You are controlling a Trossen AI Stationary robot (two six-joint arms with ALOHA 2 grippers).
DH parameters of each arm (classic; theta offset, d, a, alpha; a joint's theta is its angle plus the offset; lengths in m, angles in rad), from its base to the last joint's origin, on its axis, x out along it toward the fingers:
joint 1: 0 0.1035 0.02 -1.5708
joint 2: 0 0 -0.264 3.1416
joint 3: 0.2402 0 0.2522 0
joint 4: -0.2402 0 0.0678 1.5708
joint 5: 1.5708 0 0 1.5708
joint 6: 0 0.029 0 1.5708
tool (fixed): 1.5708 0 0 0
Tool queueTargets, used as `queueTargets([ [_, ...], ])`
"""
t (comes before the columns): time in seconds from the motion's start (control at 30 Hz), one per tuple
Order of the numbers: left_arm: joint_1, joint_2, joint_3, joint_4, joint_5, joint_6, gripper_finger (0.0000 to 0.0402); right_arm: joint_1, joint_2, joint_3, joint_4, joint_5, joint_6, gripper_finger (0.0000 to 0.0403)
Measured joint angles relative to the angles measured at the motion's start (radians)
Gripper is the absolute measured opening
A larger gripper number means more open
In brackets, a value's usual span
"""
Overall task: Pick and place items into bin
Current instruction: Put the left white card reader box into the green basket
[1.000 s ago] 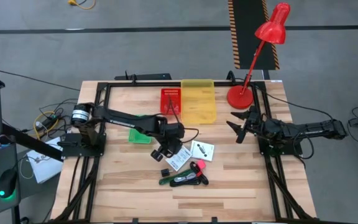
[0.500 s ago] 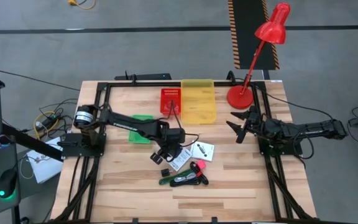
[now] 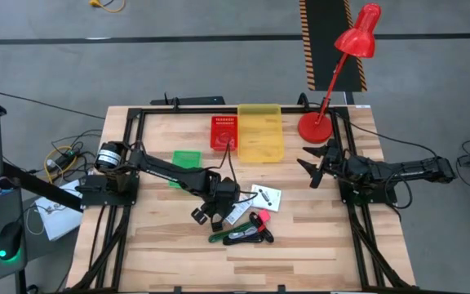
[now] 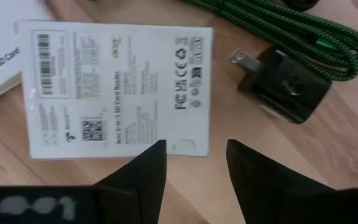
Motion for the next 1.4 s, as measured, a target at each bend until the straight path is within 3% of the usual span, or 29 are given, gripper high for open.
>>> queueTargets([
  [0.47,-0.019,-0.001,0.000,-0.048,-0.029,0.051,0.0158,0.000,0.000,0.000,0.000,0.000,0.000,0.0255],
  [0.63,-0.027,-0.001,0.000,-0.073,-0.106,0.089,0.0158,0.000,0.000,0.000,0.000,0.000,0.000,0.0255],
  [1.07,-0.111,-0.002,0.000,-0.030,-0.182,0.229,0.0158,0.000,0.000,0.000,0.000,0.000,0.000,0.0255],
  [1.4,-0.100,-0.002,0.000,-0.011,-0.190,0.271,0.0158,0.000,0.000,0.000,0.000,0.000,0.000,0.0255],
])
